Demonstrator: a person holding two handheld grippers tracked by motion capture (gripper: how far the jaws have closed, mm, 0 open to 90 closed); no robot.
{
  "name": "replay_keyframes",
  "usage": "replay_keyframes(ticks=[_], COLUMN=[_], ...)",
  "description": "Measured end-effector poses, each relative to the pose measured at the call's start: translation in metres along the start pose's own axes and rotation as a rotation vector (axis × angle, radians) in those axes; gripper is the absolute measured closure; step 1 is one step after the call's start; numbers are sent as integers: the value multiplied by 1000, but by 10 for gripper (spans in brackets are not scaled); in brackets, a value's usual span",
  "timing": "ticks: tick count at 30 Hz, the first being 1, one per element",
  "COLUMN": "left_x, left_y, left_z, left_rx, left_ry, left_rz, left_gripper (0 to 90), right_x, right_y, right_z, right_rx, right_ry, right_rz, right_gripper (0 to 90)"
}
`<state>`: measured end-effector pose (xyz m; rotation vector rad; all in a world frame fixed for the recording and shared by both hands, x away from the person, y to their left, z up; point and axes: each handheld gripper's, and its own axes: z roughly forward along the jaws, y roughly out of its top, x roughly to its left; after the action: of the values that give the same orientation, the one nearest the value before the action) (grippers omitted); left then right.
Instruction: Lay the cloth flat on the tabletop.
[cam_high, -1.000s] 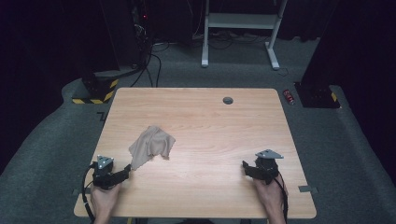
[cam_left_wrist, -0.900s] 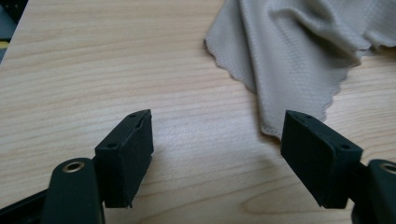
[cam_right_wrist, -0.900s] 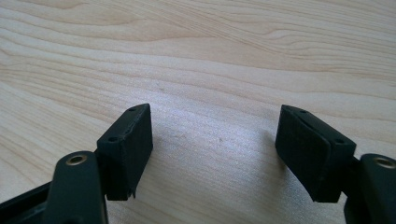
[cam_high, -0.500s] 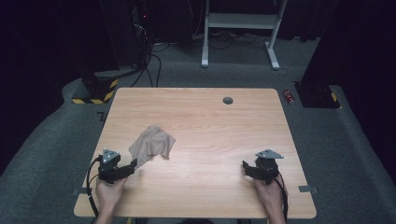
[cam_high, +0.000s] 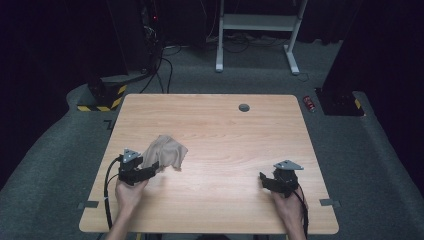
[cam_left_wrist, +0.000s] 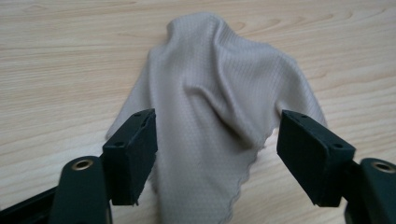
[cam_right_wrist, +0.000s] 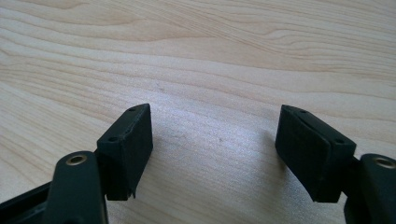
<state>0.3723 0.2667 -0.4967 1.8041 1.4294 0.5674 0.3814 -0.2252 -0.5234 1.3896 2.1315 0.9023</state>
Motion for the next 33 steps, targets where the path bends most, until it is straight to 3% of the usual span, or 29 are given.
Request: replay_keyframes(ticks=[13, 16, 17, 20, 22, 27, 33], left_x=[-10, -8, -5, -3, -2, -2, -6], left_y=[26, 27, 26, 25, 25, 24, 27], left_z=[36, 41, 45, 49, 50, 54, 50], left_rx=[62, 57, 72, 85, 95, 93, 51], left_ry=[11, 14, 13, 11, 17, -4, -40], left_rz=[41, 19, -2, -14, -17, -32, -28], left_gripper=[367, 406, 431, 490, 659, 868, 888], right_x=[0, 0, 0, 0, 0, 0, 0], right_y=[0, 0, 0, 0, 0, 0, 0], right_z=[0, 0, 0, 0, 0, 0, 0], right_rx=[0, 0, 0, 0, 0, -1, 0], right_ry=[0, 0, 0, 0, 0, 0, 0], right_rz=[-1, -1, -1, -1, 0, 1, -1], right_gripper=[272, 272, 272, 272, 272, 272, 272])
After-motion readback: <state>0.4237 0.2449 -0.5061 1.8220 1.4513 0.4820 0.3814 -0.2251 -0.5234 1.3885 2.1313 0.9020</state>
